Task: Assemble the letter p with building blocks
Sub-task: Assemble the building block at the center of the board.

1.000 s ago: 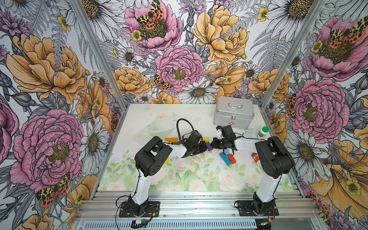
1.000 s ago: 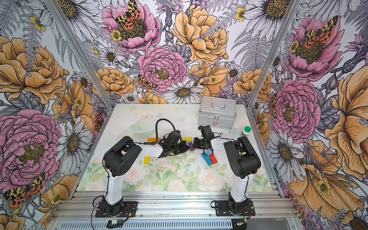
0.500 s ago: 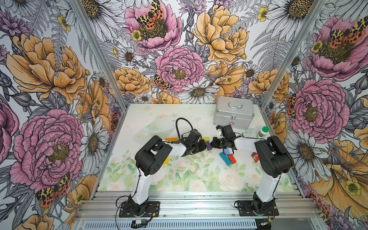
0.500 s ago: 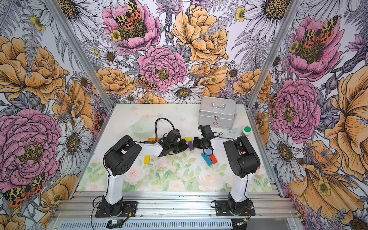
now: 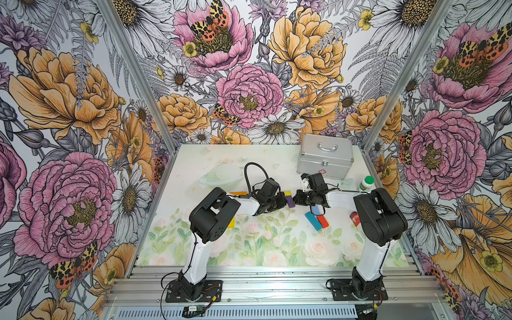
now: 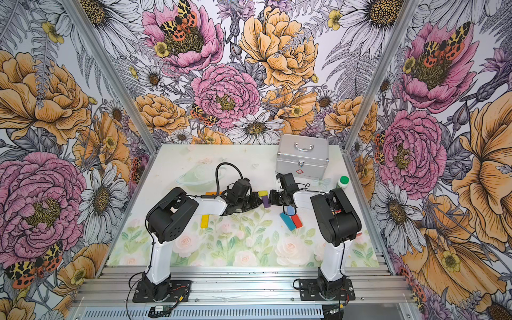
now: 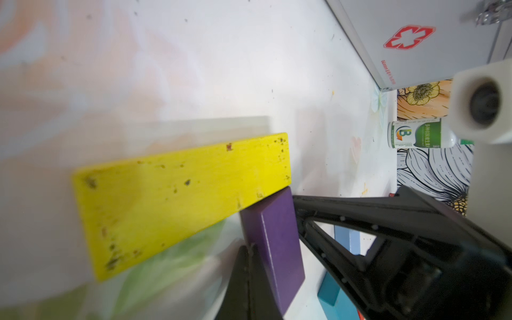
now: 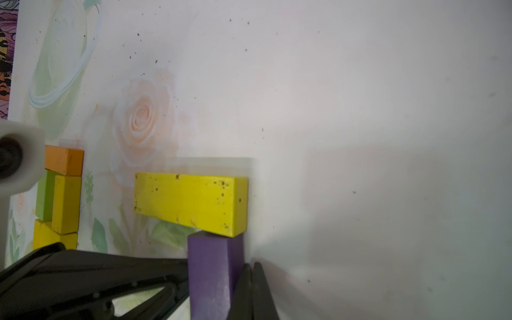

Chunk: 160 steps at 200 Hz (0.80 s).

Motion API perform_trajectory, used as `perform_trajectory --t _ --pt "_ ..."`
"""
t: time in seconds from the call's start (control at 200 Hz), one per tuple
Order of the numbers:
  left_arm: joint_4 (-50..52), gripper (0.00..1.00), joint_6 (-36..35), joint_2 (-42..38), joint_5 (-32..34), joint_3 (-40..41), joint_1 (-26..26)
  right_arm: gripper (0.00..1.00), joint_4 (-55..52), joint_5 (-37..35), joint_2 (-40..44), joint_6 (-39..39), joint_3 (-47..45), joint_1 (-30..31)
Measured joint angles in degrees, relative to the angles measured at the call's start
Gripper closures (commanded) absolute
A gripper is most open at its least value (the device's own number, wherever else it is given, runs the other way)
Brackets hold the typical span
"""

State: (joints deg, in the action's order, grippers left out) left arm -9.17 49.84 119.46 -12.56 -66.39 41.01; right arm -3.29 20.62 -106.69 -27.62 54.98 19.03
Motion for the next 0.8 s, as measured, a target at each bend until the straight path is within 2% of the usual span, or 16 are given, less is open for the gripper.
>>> perform_trajectory --t 0.801 --pt "0.0 1.0 0.8 -0.2 0.2 0.2 -0.5 1.0 0.2 0.5 0.2 0.0 -0.3 -1.1"
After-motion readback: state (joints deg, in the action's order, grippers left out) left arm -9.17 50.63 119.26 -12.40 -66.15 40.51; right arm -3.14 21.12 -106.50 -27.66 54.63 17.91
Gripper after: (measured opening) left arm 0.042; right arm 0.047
